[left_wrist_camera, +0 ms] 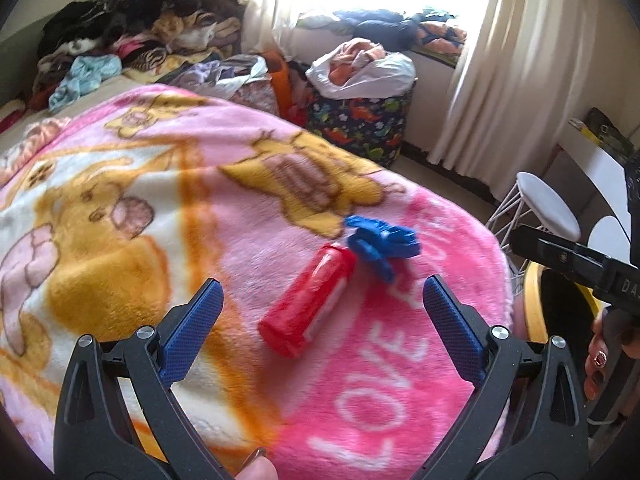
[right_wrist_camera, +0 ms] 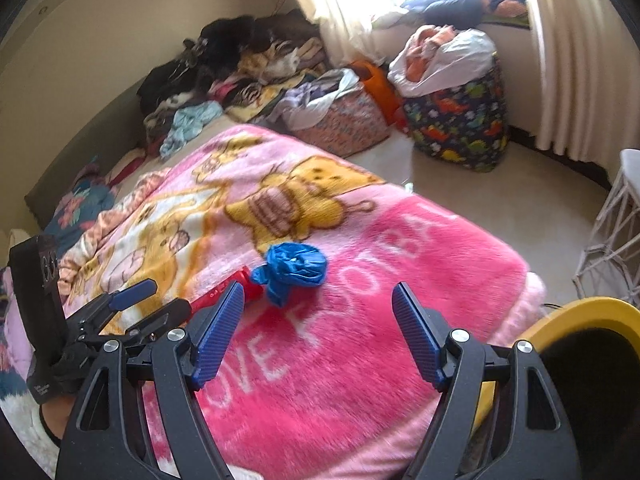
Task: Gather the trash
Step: 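Move both open tools back to the red can and blue glove, then grasp the blue glove with the right tool while the left tool grasps the red can, then carry the red can and blue glove with both tools over the yellow bin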
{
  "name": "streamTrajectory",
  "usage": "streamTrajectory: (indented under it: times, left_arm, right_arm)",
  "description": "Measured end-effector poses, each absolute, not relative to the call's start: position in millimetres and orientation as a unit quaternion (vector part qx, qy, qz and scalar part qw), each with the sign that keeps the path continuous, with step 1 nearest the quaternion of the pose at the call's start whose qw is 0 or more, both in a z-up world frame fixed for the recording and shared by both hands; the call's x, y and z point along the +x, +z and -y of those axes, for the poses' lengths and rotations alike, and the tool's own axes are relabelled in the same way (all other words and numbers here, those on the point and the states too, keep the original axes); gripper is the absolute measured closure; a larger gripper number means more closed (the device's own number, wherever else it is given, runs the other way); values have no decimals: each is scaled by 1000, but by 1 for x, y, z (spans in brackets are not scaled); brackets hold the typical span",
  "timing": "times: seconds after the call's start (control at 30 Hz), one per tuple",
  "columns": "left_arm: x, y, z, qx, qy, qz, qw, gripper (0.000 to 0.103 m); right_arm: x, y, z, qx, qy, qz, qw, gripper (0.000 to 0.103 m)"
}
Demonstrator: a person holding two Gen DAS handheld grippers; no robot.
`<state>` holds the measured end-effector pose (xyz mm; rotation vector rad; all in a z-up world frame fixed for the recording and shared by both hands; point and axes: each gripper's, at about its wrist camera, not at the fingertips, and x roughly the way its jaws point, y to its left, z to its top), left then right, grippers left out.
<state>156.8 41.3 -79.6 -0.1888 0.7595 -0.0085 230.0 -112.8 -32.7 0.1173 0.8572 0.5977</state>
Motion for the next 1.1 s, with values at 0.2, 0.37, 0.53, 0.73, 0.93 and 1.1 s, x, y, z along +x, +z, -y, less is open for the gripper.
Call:
streamTrajectory:
  times: [0.2, 0.37, 0.53, 0.73, 0.93, 1.1]
  left_arm:
    - [162, -96, -52, -113, -9, -386, 916, 22]
    - [169, -109, -57, -122, -17, -399, 908, 35]
    - [174, -119, -56, -123, -21, -411, 903, 43]
    - [175, -125, -49, -118, -32, -418, 900, 60]
    - [174, -119, -32, -107, -48, -414, 903, 75]
    - [174, -106, -17, -104, -64, -402, 908, 78]
  right_arm:
    - [256, -54, 84, 49, 297, -436, 848, 37]
    - [276, -75, 65, 45, 301, -459, 834, 44]
    - [288, -97, 57, 61, 309, -483, 817, 74]
    - [274, -90, 69, 66, 313, -468, 824, 89]
    - [250, -67, 100, 75, 293, -435, 848, 91]
    - [230, -52, 132, 94, 272, -417, 862, 91]
